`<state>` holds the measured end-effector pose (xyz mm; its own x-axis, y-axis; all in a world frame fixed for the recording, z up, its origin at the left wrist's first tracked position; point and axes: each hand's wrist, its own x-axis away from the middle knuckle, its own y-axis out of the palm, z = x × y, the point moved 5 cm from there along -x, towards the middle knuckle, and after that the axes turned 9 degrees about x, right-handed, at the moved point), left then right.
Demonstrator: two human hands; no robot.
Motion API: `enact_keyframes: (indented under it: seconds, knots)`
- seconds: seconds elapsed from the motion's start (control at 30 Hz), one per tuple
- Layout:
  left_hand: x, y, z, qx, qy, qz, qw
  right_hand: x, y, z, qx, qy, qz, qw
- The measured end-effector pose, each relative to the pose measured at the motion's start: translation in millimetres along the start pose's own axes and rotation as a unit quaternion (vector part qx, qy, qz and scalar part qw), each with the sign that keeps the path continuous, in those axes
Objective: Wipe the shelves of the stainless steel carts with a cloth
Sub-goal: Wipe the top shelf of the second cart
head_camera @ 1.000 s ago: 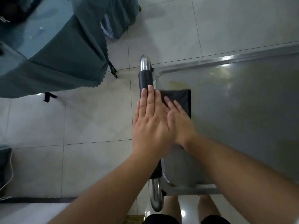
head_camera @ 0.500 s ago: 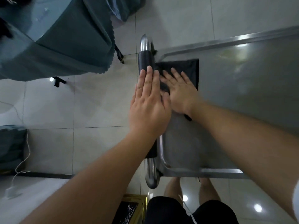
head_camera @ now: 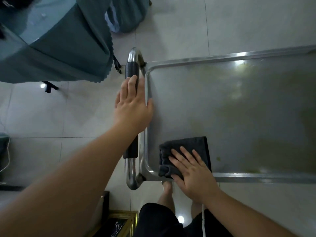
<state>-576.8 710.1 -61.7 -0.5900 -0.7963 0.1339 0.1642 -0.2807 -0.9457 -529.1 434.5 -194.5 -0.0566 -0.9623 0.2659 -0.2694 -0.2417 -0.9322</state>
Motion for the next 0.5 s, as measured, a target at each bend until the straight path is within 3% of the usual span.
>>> enact_keyframes:
  seconds: [0.2,0.5]
  knots:
    - [-1.9,10.3,4.3,-0.047,0.036,-0.012,0.998,-36.6,-6.0,33.7,0.032,0.012,0.043,0.998]
    - [-8.7,14.9,4.8,-0.078,0.053,-0.004,0.996,-215.3,-82.0,128.2,0.051,0.079,0.032,0.995]
